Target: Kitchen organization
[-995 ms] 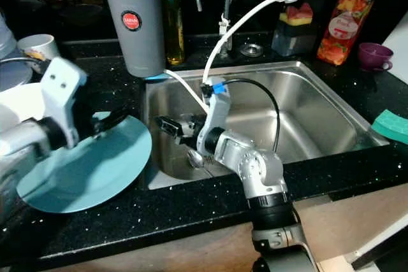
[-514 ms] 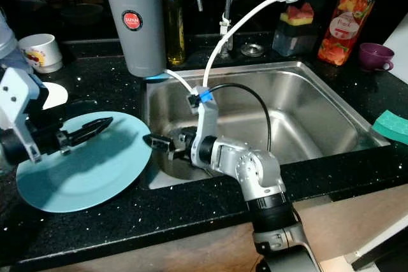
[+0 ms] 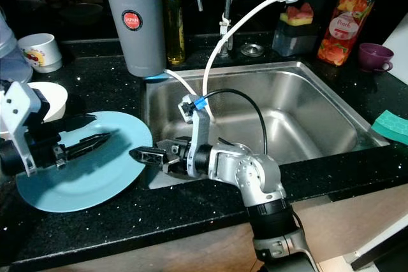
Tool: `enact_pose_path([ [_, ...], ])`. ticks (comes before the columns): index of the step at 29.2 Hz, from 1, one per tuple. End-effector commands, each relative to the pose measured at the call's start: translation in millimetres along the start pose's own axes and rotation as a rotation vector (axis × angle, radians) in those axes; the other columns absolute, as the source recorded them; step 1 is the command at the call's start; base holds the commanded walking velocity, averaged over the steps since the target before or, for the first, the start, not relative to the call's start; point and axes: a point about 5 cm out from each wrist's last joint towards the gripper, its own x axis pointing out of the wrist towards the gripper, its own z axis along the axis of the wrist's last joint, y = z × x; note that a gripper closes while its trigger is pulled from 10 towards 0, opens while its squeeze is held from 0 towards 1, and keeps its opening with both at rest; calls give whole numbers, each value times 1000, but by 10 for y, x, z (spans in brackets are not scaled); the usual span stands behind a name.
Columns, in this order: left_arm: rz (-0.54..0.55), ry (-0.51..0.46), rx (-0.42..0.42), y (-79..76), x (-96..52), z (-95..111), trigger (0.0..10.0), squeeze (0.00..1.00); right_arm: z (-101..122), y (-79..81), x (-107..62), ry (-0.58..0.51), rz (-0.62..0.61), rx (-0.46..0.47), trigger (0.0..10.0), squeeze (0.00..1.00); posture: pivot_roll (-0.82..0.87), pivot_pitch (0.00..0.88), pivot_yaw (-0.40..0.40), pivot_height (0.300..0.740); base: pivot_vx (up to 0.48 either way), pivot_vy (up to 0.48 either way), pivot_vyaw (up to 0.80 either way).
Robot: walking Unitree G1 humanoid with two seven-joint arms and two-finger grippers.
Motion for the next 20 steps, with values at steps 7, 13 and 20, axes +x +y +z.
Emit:
enact_pose_path([
  [7,-12,20,31,5,9,24,10000,0,-78,69,42,31,19,11,7529,0,4,60,-21,740,0,0,0],
  [13,-17,15,40,-14,20,49,10000,0,-84,63,46,27,8,30,0,0,1,62,-22,740,0,0,0],
  [20,-25,4,37,-46,47,71,10000,0,-84,8,23,25,-27,47,0,0,0,67,-22,740,0,0,0],
])
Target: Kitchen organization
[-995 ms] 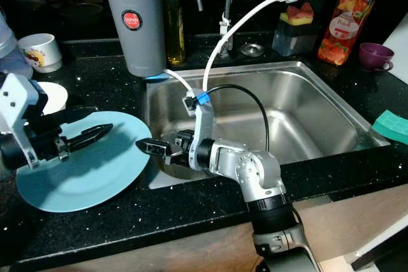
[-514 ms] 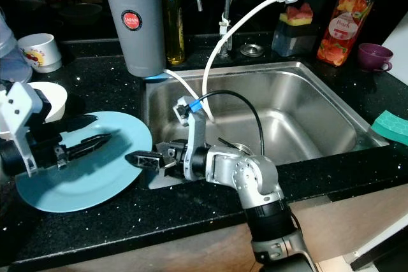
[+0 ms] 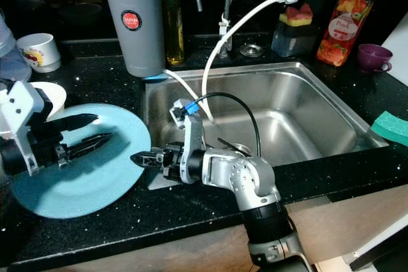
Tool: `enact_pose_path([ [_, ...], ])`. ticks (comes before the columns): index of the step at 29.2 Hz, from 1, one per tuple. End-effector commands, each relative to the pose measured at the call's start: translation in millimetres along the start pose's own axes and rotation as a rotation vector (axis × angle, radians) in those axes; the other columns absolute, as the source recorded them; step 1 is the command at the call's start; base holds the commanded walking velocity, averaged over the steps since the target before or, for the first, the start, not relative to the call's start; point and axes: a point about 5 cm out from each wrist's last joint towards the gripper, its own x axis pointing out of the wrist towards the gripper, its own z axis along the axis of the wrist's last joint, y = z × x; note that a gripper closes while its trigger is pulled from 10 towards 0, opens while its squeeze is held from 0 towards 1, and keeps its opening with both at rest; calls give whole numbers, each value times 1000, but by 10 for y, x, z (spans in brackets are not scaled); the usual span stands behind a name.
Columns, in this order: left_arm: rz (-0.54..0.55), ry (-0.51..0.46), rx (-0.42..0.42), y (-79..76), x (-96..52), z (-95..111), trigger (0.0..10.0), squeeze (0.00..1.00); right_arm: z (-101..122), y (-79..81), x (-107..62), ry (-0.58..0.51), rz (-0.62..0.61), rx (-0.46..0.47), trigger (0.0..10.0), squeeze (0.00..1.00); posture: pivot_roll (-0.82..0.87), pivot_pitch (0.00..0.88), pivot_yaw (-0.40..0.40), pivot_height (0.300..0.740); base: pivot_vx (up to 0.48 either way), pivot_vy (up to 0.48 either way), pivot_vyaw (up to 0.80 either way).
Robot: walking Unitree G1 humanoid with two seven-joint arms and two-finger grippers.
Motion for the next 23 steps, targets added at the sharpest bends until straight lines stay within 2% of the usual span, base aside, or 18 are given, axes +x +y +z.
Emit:
enact_pose_path([
  [1,-21,4,23,-32,26,48,10000,0,-35,-47,-18,16,-36,16,0,0,-1,68,-23,740,0,0,0],
  [8,-21,-12,16,-41,42,65,10000,0,0,-106,-55,2,-63,33,0,0,-1,68,-24,740,0,0,0],
  [13,-25,-48,9,-49,78,115,10000,0,148,-310,-225,-25,-140,16,0,0,-3,69,-23,740,0,0,0],
  [15,-31,-59,2,-55,95,127,10000,0,304,-511,-385,-66,-241,-5,0,0,-3,69,-23,740,0,0,0],
  [16,-31,-59,2,-55,95,127,10000,0,304,-511,-385,-66,-241,-5,0,0,-3,69,-23,740,0,0,0],
  [17,-36,-63,-3,-63,108,126,10000,0,397,-612,-482,-91,-297,-19,0,0,-9,71,-20,740,0,0,0],
  [18,-44,-64,-7,-76,125,117,10000,0,510,-716,-602,-124,-358,-31,0,0,-11,71,-20,740,0,0,0],
  [19,-55,-68,-12,-99,163,102,10000,0,698,-854,-817,-178,-452,-62,0,0,-11,71,-20,740,0,0,0],
  [20,-55,-68,-12,-99,163,102,10000,0,698,-854,-817,-178,-452,-62,0,0,-11,71,-20,740,0,0,0],
  [22,-62,-80,-17,-116,210,101,10000,0,830,-931,-972,-226,-520,-87,0,0,-16,73,-20,740,0,0,0],
  [23,-62,-80,-17,-116,210,101,10000,0,830,-931,-972,-226,-520,-87,0,0,-16,73,-20,740,0,0,0],
])
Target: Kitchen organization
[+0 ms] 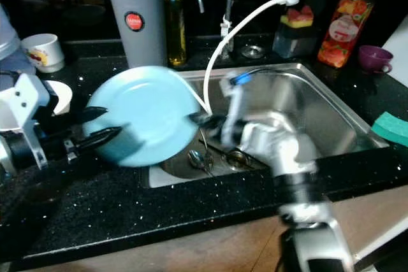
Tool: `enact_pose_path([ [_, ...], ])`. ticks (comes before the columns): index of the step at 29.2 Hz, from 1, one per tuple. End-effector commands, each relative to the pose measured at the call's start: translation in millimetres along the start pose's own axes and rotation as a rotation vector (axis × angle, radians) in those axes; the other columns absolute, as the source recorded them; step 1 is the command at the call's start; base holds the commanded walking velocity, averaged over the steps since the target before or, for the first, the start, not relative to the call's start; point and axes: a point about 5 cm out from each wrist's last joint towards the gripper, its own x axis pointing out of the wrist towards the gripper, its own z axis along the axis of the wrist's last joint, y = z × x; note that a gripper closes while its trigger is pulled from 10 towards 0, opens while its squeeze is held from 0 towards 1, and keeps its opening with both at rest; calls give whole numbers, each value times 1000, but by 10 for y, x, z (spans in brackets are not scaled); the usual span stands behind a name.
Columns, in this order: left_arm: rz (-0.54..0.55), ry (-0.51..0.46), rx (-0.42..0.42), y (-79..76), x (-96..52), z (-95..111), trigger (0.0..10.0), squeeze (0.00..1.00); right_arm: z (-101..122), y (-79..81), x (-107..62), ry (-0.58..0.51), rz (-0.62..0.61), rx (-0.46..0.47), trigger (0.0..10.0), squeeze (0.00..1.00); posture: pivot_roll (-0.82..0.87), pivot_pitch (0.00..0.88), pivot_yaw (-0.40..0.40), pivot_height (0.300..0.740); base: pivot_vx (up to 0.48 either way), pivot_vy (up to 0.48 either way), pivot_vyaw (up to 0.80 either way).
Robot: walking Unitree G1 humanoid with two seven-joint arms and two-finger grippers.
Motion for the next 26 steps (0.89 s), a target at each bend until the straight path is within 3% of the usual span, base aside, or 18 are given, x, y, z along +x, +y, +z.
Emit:
enact_pose_path([
  [1,-23,-9,-5,-34,72,-10,10000,0,-72,-125,-14,20,-81,-1,0,0,-16,73,-20,740,0,0,0],
  [4,-18,-15,-8,-38,152,-20,10000,0,65,-261,-78,-33,-165,-60,0,0,-15,73,-20,740,0,0,0],
  [5,-8,-12,-6,-30,202,-33,10000,0,129,-313,-113,-40,-214,-153,0,0,-15,73,-20,740,0,0,0],
  [6,-8,-12,-6,-30,202,-33,10000,0,129,-313,-113,-40,-214,-153,0,0,-15,73,-20,740,0,0,0],
  [7,5,-8,-4,-17,288,-55,10000,0,220,-357,-145,-50,-258,-286,0,0,-18,74,-13,740,0,0,0],
  [8,5,-8,-4,-17,288,-55,10000,0,220,-357,-145,-50,-258,-286,0,0,-18,74,-13,740,0,0,0],
  [13,-34,-17,-19,-59,552,-112,10000,0,210,-254,-72,-48,-208,-393,0,0,-23,75,-9,740,0,0,0],
  [16,-34,-5,-17,-62,620,-140,10000,0,173,-228,-45,-36,-204,-427,0,0,-23,75,-9,740,0,0,0],
  [21,-66,61,-15,-87,954,-297,10000,0,-70,-22,101,28,-128,-535,0,0,-26,77,-4,740,0,0,0],
  [26,-113,127,14,-116,1102,-387,10000,0,-182,54,143,71,-94,-581,0,0,-31,79,4,740,0,0,0],
])
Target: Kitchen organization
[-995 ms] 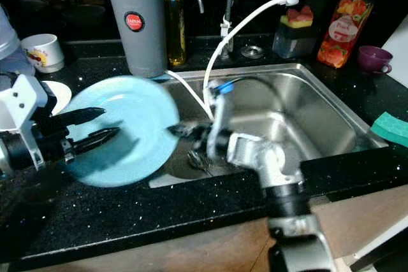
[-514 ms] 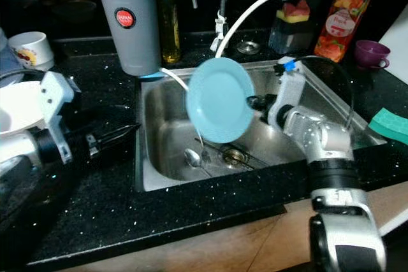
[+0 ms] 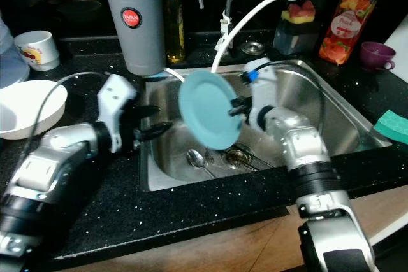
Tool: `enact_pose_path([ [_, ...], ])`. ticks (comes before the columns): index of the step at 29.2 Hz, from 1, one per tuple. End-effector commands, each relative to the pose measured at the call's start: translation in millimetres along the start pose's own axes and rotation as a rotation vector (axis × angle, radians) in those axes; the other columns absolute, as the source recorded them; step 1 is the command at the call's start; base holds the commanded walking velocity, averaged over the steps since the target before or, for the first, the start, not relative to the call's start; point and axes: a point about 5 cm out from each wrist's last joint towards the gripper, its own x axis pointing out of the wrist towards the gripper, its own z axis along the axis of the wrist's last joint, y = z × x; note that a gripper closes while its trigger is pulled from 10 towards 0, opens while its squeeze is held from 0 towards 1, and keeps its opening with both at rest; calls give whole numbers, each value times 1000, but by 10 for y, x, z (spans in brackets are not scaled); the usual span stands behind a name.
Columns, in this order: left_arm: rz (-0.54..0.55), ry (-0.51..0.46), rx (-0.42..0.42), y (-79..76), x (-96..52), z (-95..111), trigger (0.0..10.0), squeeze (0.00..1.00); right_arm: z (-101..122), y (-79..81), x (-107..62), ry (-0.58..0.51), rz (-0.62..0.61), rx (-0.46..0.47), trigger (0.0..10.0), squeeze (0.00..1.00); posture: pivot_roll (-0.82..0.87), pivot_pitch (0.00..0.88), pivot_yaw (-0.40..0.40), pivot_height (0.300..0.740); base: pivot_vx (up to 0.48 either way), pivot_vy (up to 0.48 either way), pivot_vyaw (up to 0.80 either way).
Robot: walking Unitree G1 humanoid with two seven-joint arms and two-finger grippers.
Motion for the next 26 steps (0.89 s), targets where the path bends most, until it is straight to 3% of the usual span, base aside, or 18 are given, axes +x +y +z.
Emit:
enact_pose_path([
  [1,-27,31,32,-17,64,-22,10000,0,9,54,-6,-9,21,-42,0,0,-32,80,6,740,0,0,0],
  [7,-80,41,44,-36,152,-32,10000,0,-74,126,-9,45,46,-70,0,0,-31,81,6,740,0,0,0],
  [8,-86,44,46,-37,162,-38,10000,0,-95,136,-14,64,58,-79,706,0,-31,81,6,740,0,0,0],
  [9,-89,45,47,-37,169,-42,10000,0,-109,143,-17,78,66,-85,706,0,-31,81,6,740,0,0,0],
  [10,-91,48,48,-40,184,-48,10000,0,-155,165,-29,117,96,-110,2314,0,-28,78,0,740,0,0,0],
  [12,-97,49,52,-36,199,-51,10000,0,-192,186,-41,149,119,-125,3569,0,-28,78,0,740,0,0,0],
  [13,-97,49,52,-36,199,-51,10000,0,-192,186,-41,149,119,-125,3569,0,-28,78,0,740,0,0,0],
  [14,-99,49,53,-36,202,-51,10000,0,-203,193,-42,157,125,-131,4941,0,-26,74,-3,740,0,0,0],
  [15,-101,49,56,-31,211,-49,10000,0,-213,203,-45,164,130,-136,8392,27,-25,70,-4,740,0,0,0],
  [16,-102,48,57,-29,213,-48,10000,0,-216,205,-45,166,130,-137,8392,27,-25,70,-4,740,0,0,0],
  [17,-102,46,59,-26,216,-42,10000,0,-218,209,-45,167,131,-137,10000,420,-25,68,-4,740,0,0,0],
  [18,-102,45,60,-23,217,-39,10000,0,-220,212,-45,169,132,-137,10000,420,-25,68,-4,740,0,0,0],
  [19,-100,42,62,-18,220,-34,10000,0,-221,214,-45,171,133,-135,10000,1000,-24,65,-5,740,0,0,0],
  [24,-45,35,85,36,217,-8,10000,0,-214,203,-45,177,108,-151,10000,1000,-24,62,-7,740,0,0,0],
  [25,-24,41,101,57,214,1,10000,0,-204,187,-44,173,94,-152,10000,0,-25,59,-7,740,0,0,0],
  [26,-10,45,113,71,212,8,10000,0,-196,177,-43,170,84,-152,10000,0,-25,59,-7,740,0,0,0],
])
